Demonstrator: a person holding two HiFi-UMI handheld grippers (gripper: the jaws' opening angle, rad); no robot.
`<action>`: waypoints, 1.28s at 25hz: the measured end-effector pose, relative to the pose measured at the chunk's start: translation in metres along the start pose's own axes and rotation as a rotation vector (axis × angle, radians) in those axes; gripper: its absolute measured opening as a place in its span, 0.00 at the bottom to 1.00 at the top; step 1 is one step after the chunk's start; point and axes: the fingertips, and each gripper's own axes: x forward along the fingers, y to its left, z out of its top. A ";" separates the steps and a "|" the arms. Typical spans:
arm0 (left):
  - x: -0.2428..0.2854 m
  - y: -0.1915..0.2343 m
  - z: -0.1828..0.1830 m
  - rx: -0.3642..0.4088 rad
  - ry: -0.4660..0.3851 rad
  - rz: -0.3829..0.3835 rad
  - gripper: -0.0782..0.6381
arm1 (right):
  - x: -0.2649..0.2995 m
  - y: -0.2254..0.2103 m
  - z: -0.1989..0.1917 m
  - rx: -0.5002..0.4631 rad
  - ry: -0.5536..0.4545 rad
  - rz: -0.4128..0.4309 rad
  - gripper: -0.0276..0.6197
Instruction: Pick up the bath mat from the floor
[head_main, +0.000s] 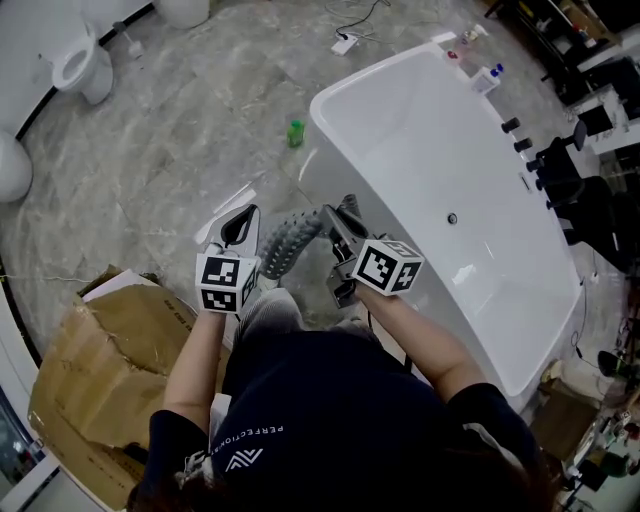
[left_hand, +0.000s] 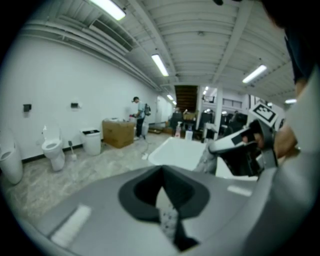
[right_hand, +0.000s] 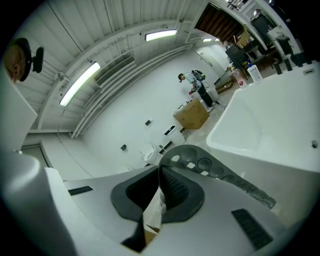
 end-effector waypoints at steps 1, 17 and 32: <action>-0.002 0.002 0.003 0.000 -0.005 -0.003 0.12 | 0.000 0.003 0.005 -0.001 -0.012 0.003 0.06; 0.001 0.017 0.036 -0.024 -0.065 -0.035 0.12 | 0.002 0.029 0.047 -0.029 -0.128 0.032 0.06; 0.004 0.034 0.051 -0.026 -0.105 -0.011 0.12 | 0.015 0.032 0.055 -0.022 -0.125 0.035 0.06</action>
